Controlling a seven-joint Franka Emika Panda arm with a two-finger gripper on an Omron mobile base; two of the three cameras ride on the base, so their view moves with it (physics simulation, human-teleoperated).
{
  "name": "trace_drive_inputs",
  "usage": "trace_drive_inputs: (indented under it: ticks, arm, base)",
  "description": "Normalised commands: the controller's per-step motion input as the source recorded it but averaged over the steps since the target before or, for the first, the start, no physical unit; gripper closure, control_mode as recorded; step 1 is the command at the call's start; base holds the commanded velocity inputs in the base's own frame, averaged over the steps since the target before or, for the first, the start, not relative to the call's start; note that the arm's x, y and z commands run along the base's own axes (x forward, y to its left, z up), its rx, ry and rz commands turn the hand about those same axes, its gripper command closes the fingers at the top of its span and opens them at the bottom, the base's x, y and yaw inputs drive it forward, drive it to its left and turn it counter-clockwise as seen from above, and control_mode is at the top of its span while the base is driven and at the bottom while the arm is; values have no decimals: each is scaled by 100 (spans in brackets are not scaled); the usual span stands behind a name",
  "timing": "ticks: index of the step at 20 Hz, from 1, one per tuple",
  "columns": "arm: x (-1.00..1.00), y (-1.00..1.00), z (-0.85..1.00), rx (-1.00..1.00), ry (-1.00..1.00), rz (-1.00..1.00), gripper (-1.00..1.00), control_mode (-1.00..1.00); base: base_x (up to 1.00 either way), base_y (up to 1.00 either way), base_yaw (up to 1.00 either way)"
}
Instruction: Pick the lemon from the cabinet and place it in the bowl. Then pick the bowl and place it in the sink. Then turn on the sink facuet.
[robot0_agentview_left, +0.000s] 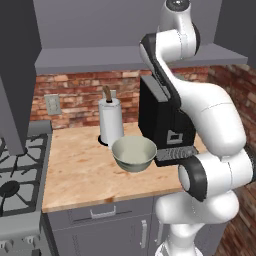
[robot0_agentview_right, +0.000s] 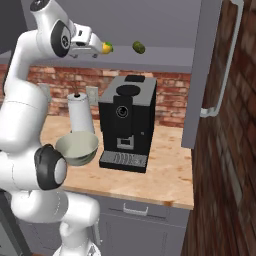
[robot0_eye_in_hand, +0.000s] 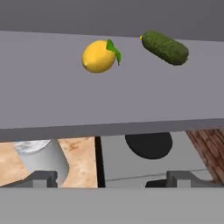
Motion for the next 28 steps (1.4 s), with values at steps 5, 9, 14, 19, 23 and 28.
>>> trace_drive_inputs:
  ticks: [5,9,14,19,23,28]
  arm:
    - [75,-1,-4,0,0,0,-100,-100]
    - [69,-5,-5,0,0,0,-100,-100]
    - [51,-9,-9,0,0,0,-100,-100]
    - [44,-7,-10,0,0,0,-100,-100]
    - [48,-3,-6,0,0,0,-100,-100]
    - [37,0,-10,0,0,0,-100,-100]
  base:
    - [0,0,0]
    - [0,0,0]
    - [0,0,0]
    - [0,0,0]
    - [0,0,0]
    - [0,0,0]
